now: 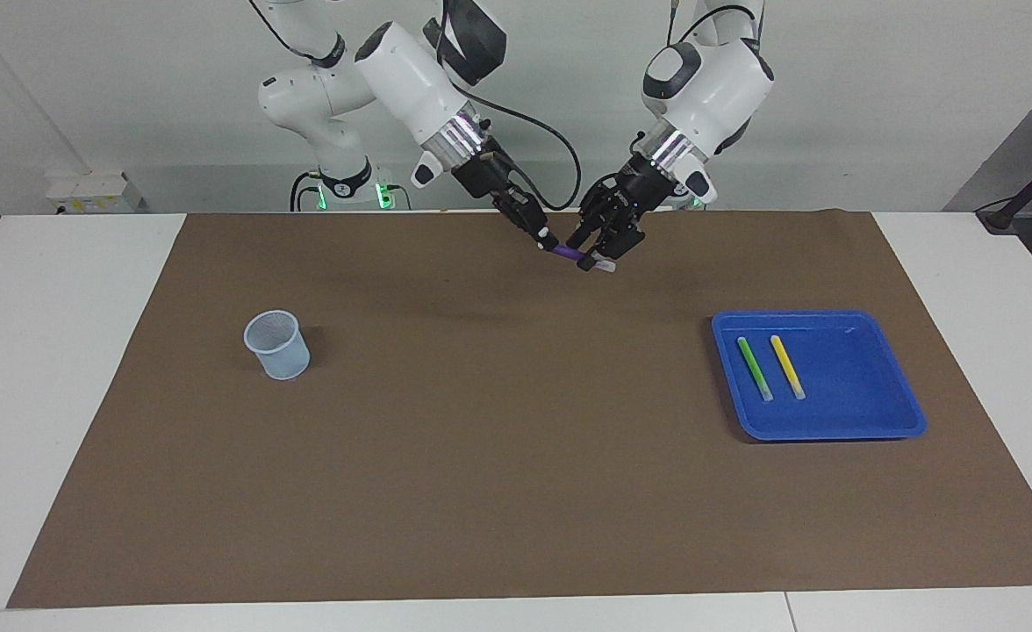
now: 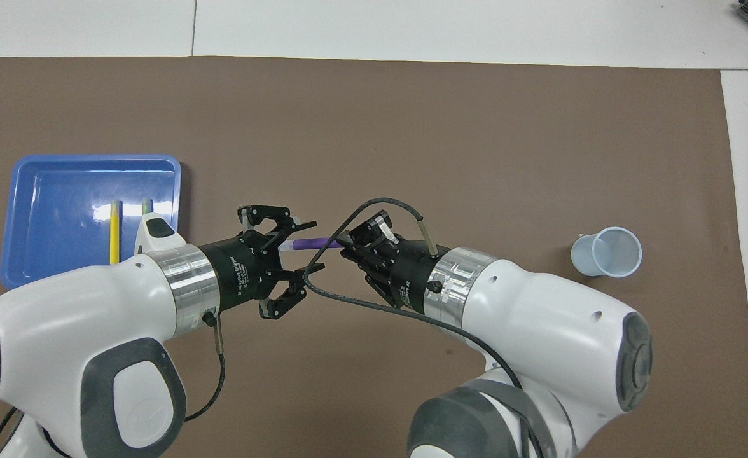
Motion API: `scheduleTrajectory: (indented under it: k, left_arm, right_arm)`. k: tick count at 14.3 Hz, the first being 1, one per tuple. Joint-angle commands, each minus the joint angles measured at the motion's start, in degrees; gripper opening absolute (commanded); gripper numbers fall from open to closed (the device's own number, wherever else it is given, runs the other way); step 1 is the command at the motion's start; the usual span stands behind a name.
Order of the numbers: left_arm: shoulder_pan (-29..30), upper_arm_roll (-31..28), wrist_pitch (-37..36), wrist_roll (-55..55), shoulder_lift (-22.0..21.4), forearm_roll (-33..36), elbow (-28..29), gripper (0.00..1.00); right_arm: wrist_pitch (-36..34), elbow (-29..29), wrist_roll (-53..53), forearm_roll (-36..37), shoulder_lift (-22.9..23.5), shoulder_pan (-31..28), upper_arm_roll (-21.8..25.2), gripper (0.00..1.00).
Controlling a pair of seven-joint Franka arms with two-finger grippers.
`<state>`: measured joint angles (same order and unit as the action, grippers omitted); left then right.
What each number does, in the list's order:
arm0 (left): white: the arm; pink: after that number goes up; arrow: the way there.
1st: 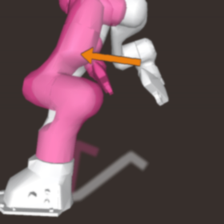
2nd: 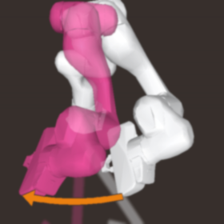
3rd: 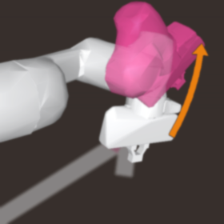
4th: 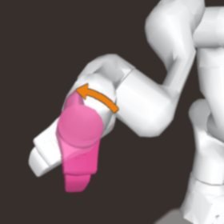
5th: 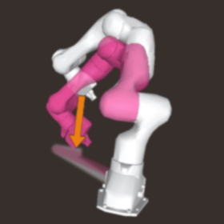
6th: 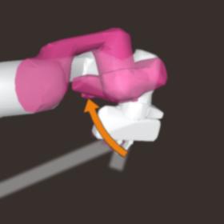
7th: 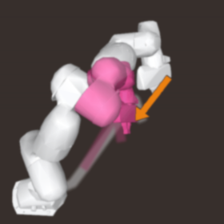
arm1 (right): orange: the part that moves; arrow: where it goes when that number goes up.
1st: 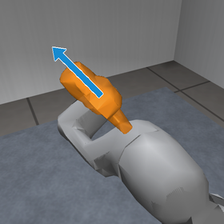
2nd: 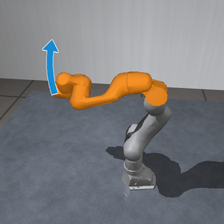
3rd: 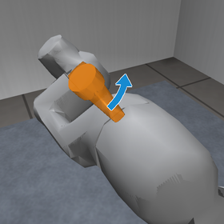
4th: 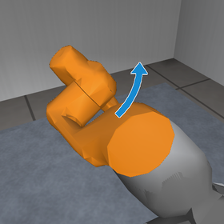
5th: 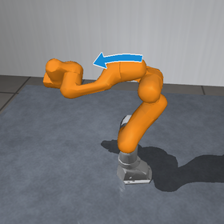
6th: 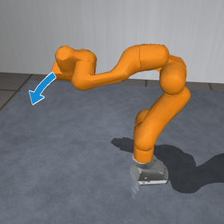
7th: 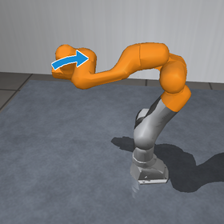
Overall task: Right arm passes pens to left for tray arrangement
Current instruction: 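Close the left gripper on the purple pen held by the right gripper, then carry the purple pen to the tray while the right gripper withdraws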
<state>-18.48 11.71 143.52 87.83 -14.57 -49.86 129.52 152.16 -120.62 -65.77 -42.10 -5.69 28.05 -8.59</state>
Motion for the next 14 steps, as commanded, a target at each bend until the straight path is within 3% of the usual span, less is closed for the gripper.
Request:
scheduleTrajectory:
  k: [1, 2, 4, 12, 13, 14]
  left_arm:
    - [-0.59, 0.33, 1.85, 1.03, -1.86, -0.59, 2.23, 0.55]
    - [-0.59, 0.42, 1.85, 1.03, -1.86, -0.59, 2.23, 0.42]
    - [-0.59, 0.42, 1.85, 0.94, -1.95, -0.59, 2.23, 0.0]
    - [-0.06, 0.42, -0.34, 0.06, -2.13, -0.5, 2.05, 0.0]
    - [-0.06, 0.42, -0.35, 0.06, -2.13, -0.5, 2.05, 0.0]
    - [-0.06, 0.42, -0.35, 0.15, -2.22, -0.5, 2.05, 0.0]
  right_arm:
    - [0.94, -1.73, 1.61, -1.67, -1.69, -0.1, -0.02, 0.0]
    - [0.86, -1.73, 1.61, -1.67, -1.61, -0.18, -0.02, 0.0]
    - [0.86, -1.73, 1.61, -1.67, -1.61, -0.18, -0.02, 0.0]
    - [0.77, -1.46, 1.17, -1.67, -1.43, -0.45, -0.02, 0.02]
    - [0.77, -1.2, 0.91, -1.67, -1.34, -0.45, -0.02, 0.42]
    - [0.77, -1.11, 0.82, -1.67, -1.25, -0.45, 0.07, 0.69]
